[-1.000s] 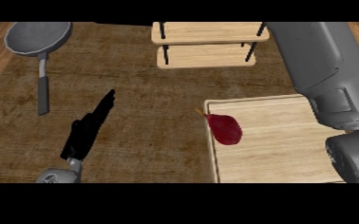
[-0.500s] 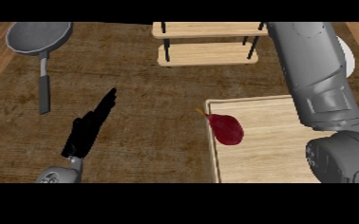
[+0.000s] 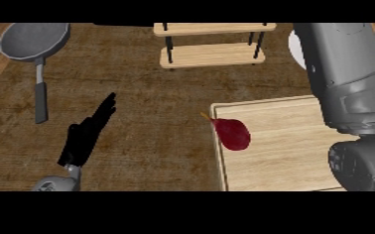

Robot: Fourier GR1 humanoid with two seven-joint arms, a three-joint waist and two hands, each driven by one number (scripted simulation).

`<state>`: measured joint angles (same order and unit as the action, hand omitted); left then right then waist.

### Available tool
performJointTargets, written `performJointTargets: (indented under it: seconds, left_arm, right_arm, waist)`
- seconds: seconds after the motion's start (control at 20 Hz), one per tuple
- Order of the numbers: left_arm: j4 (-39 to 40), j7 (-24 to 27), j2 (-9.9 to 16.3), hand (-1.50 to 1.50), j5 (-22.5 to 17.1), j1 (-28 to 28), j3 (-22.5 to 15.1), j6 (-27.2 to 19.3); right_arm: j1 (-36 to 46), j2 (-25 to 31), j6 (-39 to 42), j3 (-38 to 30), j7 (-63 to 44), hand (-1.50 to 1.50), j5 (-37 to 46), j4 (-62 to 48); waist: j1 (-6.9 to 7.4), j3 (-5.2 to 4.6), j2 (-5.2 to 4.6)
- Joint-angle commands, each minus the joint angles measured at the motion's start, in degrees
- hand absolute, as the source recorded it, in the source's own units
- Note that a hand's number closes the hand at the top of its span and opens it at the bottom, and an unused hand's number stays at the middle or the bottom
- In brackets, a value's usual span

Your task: Pick the croissant from the tray and place it in the tiered shelf

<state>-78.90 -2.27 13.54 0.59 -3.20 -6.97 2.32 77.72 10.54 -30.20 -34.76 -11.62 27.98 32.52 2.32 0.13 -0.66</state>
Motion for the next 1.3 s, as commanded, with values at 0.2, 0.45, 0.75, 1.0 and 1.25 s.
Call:
performJointTargets:
  seconds: [0.2, 0.45, 0.75, 1.0, 1.25]
  left_arm:
    - [-0.6, 0.5, -0.3, 0.0, -0.6, 4.8, 0.9, -0.4]
    - [-0.6, -0.3, 0.1, 0.0, 0.0, 4.9, 1.7, -0.8]
    - [0.4, 2.2, -0.4, 0.0, 1.0, 5.6, 1.4, -0.5]
    - [-5.9, -6.7, 1.3, 0.0, -0.7, 2.3, 2.7, 1.1]
    - [-6.7, -5.8, -0.6, 0.0, 2.6, 3.7, 0.8, -0.2]
  right_arm:
    - [-6.6, 6.6, -8.7, -2.1, -5.0, -1.5, 0.9, 4.7]
    - [-16.5, 12.1, 4.0, -0.8, -8.4, -1.5, -2.1, 16.8]
    - [-31.0, 16.8, 16.6, -2.5, -5.4, -1.5, -9.2, 29.8]
    - [-41.2, 16.4, 23.7, -3.0, -7.1, -1.5, -15.2, 42.5]
    - [-39.8, 24.0, 27.3, -2.3, -12.5, -1.5, -16.8, 39.4]
  waist:
    - [-3.04, -0.15, 1.19]
    - [-4.61, -0.14, 1.63]
    - [-4.0, -0.13, 1.14]
    - [-3.26, -0.09, 1.03]
    - [-2.21, -0.11, 0.74]
